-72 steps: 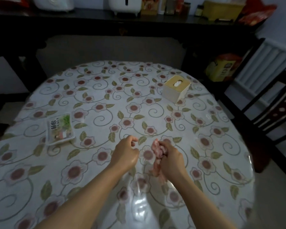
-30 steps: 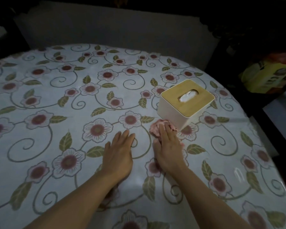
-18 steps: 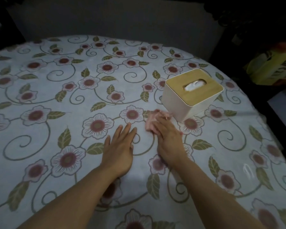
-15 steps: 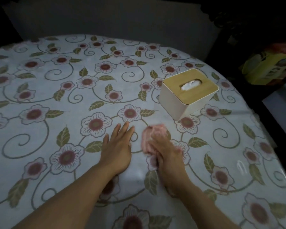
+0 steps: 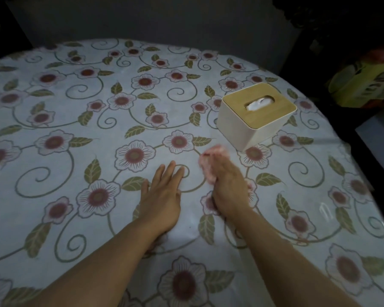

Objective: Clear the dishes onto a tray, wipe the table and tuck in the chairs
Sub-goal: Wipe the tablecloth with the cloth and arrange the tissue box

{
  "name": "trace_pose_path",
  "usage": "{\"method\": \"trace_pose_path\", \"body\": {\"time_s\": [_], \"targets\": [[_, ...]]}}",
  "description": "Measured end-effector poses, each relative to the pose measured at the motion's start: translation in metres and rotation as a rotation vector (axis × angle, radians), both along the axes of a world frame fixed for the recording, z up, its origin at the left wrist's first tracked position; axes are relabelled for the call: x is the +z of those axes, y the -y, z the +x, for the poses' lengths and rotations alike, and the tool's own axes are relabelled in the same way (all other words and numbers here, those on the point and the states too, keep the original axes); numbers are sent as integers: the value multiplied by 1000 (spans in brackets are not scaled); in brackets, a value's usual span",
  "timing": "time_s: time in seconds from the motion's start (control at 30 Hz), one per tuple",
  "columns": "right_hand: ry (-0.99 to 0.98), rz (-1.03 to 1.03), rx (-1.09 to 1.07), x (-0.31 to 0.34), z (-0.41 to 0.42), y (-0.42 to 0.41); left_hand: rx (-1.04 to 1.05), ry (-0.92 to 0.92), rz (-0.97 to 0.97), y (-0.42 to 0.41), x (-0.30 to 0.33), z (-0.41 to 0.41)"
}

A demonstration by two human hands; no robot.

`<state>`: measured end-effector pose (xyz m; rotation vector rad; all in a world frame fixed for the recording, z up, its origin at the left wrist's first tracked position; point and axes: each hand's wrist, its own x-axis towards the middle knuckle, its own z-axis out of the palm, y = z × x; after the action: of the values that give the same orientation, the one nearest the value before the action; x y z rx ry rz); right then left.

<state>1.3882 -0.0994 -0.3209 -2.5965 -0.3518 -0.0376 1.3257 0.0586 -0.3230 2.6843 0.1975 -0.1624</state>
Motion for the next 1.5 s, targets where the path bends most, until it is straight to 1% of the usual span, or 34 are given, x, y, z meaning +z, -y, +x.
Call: {"method": "trace_pose_path", "body": {"time_s": [0.03, 0.1, 0.17, 0.2, 0.23, 0.3, 0.33, 0.37, 0.4, 0.43, 0.47, 0.53, 0.57, 0.6, 0.67, 0.73, 0.77, 0.8, 0.83, 0.87, 0.93, 0.97, 1.0, 1.03, 1.1, 1.17, 1.23, 1.3, 1.33, 1.37, 1.4, 1.43, 1.5], "targets": [[-10, 37, 29, -2, -23, -1, -4, 5, -18, -2, 2, -1], [7, 38, 209, -2, -73, -2, -21, 18, -55, -8, 6, -4], [20, -7, 447, -4, -103, 3, -13, 29, -13, -22, 9, -12], [26, -4, 526, -5, -99, 5, 21, 31, 36, -32, 10, -16], [-4, 12, 515, -4, -87, 5, 73, 26, 82, -44, 11, -20], [35, 16, 405, 3, -45, -2, 175, -1, 144, -71, 14, -22], [36, 61, 309, 1, -16, -8, 215, -26, 149, -83, 15, -23], [-7, 59, 207, 1, 12, -16, 249, -52, 135, -92, 15, -23], [-66, 30, 91, 1, 36, -28, 266, -66, 113, -101, 13, -25], [-52, -10, 19, 2, 53, -39, 262, -75, 90, -104, 12, -25], [-33, -42, -3, 3, 58, -53, 252, -79, 70, -109, 10, -28], [-16, -28, -5, 1, 45, -76, 235, -68, 42, -112, 6, -28], [4, -27, 51, 0, 26, -83, 229, -63, 45, -113, 5, -27], [43, -10, 156, 2, 2, -89, 223, -61, 51, -115, 5, -28], [109, -63, 498, -1, -50, -96, 196, -59, 70, -119, 7, -30], [122, -112, 791, -5, -76, -88, 198, -48, 89, -124, 10, -34], [122, -117, 872, -8, -74, -82, 227, -40, 107, -127, 11, -36], [130, -137, 886, -9, -62, -79, 269, -31, 123, -133, 11, -38], [127, -150, 815, -9, -45, -76, 301, -28, 134, -137, 11, -39], [123, -159, 678, -9, -24, -74, 311, -28, 137, -141, 11, -40], [180, -206, 371, -8, 27, -74, 303, -17, 120, -146, 7, -43], [144, -256, 251, -4, 46, -78, 294, -4, 112, -147, 5, -44], [87, -302, 179, -2, 59, -87, 287, 10, 111, -149, 4, -44], [57, -331, 156, 0, 60, -102, 288, 19, 109, -150, 3, -44], [74, -311, 223, 0, 40, -132, 296, 11, 76, -151, 4, -42], [78, -248, 426, -3, -4, -160, 297, -12, 29, -153, 10, -41], [104, -262, 687, -7, -52, -174, 283, -11, -2, -158, 15, -47], [96, -254, 856, -3, -72, -172, 266, -9, 10, -166, 18, -56], [129, -264, 901, 0, -67, -167, 266, -15, 39, -173, 18, -61], [189, -293, 885, 1, -55, -162, 280, -25, 76, -181, 19, -62], [221, -340, 808, 2, -37, -158, 313, -33, 104, -191, 19, -63], [208, -393, 679, 4, -16, -157, 361, -40, 116, -204, 19, -63], [128, -484, 335, 5, 27, -155, 425, -37, 118, -226, 16, -64]]}}
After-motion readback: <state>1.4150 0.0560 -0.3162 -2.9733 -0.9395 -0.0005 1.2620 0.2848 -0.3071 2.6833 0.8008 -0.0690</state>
